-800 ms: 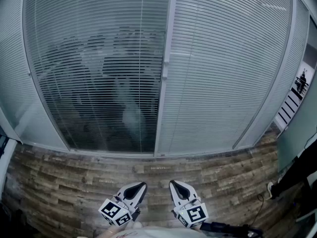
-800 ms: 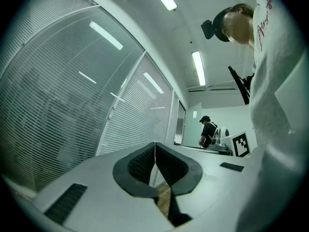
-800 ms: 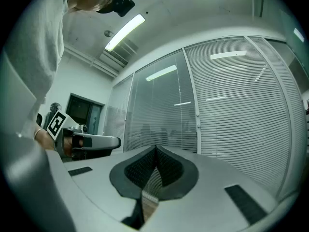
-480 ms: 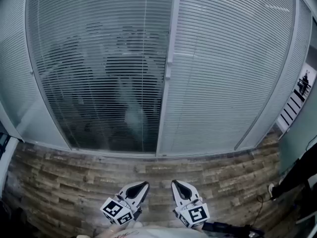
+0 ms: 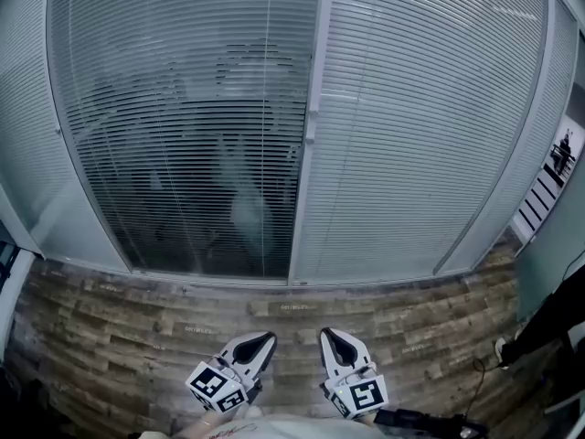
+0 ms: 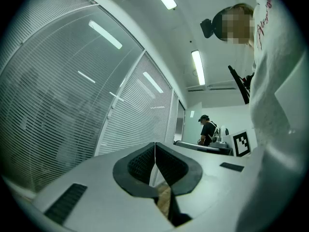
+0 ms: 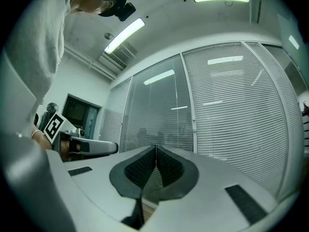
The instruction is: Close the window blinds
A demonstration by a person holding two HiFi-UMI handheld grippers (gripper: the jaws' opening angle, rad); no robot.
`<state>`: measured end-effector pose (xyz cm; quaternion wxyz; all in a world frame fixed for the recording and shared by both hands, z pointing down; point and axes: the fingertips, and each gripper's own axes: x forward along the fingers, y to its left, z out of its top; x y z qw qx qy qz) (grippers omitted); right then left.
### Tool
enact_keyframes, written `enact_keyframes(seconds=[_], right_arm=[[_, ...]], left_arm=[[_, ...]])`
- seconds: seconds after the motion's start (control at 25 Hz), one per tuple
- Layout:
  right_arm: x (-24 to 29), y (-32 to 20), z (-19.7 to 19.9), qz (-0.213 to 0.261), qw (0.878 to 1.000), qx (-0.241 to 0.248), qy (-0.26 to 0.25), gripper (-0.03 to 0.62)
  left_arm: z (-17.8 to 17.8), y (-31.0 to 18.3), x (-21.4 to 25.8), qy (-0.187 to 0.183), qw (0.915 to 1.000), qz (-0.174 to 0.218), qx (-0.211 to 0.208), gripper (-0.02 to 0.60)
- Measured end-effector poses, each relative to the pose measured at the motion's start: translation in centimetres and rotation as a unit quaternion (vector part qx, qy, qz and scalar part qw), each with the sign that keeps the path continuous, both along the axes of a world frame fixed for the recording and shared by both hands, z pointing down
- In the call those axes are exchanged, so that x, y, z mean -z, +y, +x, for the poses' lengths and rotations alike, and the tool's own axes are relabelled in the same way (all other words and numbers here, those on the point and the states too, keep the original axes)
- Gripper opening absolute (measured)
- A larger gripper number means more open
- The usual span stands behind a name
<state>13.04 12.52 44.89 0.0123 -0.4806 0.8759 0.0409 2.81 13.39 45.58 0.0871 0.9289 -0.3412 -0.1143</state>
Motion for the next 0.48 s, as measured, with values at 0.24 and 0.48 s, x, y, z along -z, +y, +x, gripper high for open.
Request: enact_keyframes(seconds=[0.24,0.48], right_arm=[[-0.7,0.2,0.8,-0.009,1.0,0.0,0.011,0.018],[-0.6,0.2,2.3,-0.009,1.0,0.009,-0.008,0.018]], left_arm=[[0.7,0.3,-0.3,-0.006,1.0,0.008,-0.001,0.018],[2.6,0.4,0.3,-0.005,0.9999,0.001,0.011,0.018]])
